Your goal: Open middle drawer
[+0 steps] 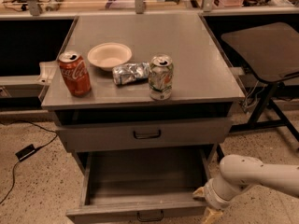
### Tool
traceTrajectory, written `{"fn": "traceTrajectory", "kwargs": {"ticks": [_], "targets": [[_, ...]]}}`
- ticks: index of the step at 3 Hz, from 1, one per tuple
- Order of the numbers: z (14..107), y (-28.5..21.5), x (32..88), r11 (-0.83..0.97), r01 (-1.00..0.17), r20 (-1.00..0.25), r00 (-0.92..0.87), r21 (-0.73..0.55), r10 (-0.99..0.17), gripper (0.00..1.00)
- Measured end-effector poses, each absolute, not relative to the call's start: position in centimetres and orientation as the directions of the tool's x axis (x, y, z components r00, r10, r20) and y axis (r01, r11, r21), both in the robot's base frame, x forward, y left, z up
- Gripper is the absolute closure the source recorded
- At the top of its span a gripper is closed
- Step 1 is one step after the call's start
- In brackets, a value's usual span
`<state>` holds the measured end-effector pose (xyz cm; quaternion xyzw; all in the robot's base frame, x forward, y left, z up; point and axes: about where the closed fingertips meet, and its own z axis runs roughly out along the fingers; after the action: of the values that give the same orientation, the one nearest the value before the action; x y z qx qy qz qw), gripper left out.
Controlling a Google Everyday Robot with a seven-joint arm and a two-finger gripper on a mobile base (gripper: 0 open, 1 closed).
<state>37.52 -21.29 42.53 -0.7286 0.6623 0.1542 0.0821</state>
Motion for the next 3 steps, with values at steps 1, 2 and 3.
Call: {"fn": "traceTrajectory", "kwargs": {"ticks": [1,2,3], "targets": [[44.8,-20.7,35.9,-0.163,-0.983,-0.355,0.125,0.079,-0.927,0.2],[47.8,-20.4,35.6,-0.218,-0.975,-0.417,0.178,0.05,-0.891,0.0],[48.7,-20.4,35.7,-0.243,-0.969,-0.475,0.197,0.037,-0.858,0.0]]}}
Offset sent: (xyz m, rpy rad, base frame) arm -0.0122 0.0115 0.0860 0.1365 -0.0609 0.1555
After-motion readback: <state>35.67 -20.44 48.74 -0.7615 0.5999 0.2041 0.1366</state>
